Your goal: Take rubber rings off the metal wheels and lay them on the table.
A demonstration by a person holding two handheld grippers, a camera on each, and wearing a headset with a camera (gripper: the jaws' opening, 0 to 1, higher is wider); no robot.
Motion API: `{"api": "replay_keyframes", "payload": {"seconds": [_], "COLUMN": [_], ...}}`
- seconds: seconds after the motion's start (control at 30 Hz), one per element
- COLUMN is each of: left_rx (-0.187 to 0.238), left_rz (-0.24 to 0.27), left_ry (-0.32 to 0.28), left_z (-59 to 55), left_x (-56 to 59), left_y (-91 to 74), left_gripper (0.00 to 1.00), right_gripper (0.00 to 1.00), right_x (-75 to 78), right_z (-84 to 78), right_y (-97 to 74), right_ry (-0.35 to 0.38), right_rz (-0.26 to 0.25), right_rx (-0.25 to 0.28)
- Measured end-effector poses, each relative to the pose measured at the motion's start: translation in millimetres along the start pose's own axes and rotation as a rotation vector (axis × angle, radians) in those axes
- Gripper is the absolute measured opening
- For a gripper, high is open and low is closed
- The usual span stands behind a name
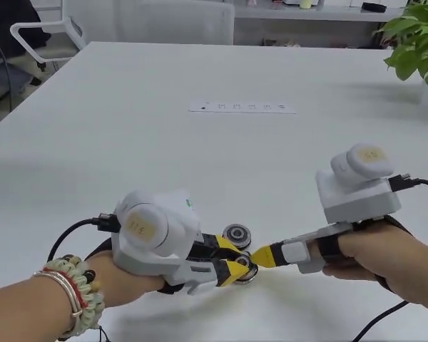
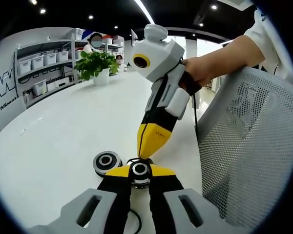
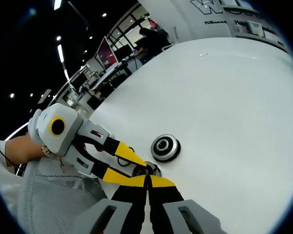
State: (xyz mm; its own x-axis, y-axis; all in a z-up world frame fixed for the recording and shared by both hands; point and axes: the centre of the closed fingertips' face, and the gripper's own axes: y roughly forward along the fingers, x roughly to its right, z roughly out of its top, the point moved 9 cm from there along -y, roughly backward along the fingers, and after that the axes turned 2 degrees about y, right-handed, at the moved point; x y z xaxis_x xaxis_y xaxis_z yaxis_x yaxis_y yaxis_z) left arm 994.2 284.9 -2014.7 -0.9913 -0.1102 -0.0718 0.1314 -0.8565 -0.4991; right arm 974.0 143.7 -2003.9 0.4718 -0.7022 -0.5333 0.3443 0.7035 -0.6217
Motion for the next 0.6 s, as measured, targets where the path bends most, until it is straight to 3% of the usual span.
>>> {"api": "replay_keyframes", "payload": {"seconds": [0.3,0.33,0.4,0.47,0.6], "left_rx": [0.002,0.003,0.005,0.006,0.008], "left_rz": [-0.001,-0.002,-0.001,0.000,0.003], "left_ry": [-0.002,-0.002,-0.003,-0.004,-0.006], "left_z": [-0.2,-0.2,-0.2,-0.3,-0.3], "left_x": [-0.5,-0.5,-0.4,-0.4,-0.1], "left_y": [-0.1,0.1,0.3,0.3,0.2], "left_gripper": [0.08,0.08,0.08,0.08,0.08], "right_gripper": [0.00,0.00,0.00,0.00,0.00], "right_x": [-4.8,-6.1,-13.9,-12.1,-11.0], "right_z": [0.5,1.4,6.3,9.4,6.4], "right_y": [0.0,0.2,-0.1,-1.4,-1.2], "right_ry": [0.001,0.000,0.030,-0.015,-0.011], "right_rz": [0.022,0.034,0.110,0.041,0.030], "right_rx": [0.007,0.015,0.051,0.050,0.033]}}
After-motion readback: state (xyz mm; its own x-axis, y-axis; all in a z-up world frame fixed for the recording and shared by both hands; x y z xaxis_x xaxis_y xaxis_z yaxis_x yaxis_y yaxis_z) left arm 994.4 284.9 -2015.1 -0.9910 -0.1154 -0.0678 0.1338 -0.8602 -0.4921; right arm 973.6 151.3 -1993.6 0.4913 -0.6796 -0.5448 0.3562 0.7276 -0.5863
